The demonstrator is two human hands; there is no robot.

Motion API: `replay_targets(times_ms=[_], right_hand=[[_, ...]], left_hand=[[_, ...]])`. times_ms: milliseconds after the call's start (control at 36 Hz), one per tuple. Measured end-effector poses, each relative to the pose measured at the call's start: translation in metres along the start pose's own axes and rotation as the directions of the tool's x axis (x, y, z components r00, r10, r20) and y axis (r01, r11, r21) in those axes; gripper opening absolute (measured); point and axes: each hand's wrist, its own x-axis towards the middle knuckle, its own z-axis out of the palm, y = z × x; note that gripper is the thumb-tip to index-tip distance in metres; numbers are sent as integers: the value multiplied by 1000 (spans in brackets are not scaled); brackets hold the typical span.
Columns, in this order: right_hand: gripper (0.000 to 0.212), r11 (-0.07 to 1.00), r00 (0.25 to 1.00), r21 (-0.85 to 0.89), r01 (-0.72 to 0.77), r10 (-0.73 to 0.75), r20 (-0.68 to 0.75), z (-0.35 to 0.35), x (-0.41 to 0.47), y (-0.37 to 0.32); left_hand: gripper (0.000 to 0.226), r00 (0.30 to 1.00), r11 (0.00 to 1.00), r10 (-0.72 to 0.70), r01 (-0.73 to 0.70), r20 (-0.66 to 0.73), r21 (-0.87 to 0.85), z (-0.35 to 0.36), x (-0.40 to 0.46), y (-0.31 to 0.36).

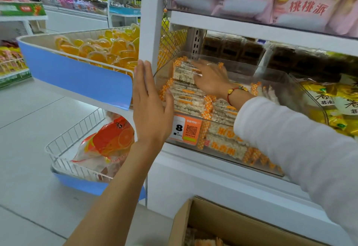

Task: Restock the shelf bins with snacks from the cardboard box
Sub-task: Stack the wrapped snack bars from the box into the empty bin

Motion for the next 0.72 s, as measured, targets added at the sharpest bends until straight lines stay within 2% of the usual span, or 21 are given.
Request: replay_targets(times_ms=[167,250,306,417,472,528,611,667,722], right_hand=[[54,996,996,50,69,-66,-55,-9,-14,3],[49,974,985,170,147,-128,-117,-20,-45,5],[41,950,975,250,186,-146,-170,-29,-79,6],[28,905,946,324,274,-194,-258,-42,-169,12],[26,918,957,312,246,-177,-231,-36,-213,23],[24,942,981,295,160,-119,-152,-23,-255,36],[22,976,999,217,-13,3,42,8,-309,60],[23,973,984,195,-122,93,150,34,-340,77],[24,959,954,180,-220,174,243,62,-367,94]], left_hand=[[64,1000,1000,10,-10,-20,16,-3,0,2],[54,992,1000,-15,18,-124,24,-11,-4,15],[45,990,1000,22,-20,-138,10,-16,-7,30],[32,969,968,249,-249,0,-17,-25,-26,66],[27,929,932,362,-360,78,-29,-26,-43,83],[25,902,916,400,-396,164,-55,-25,-67,92],[24,910,949,314,-305,272,-75,-19,-118,87],[22,923,988,154,-140,353,-65,-15,-160,76],[18,896,999,11,9,444,-44,-12,-201,65]])
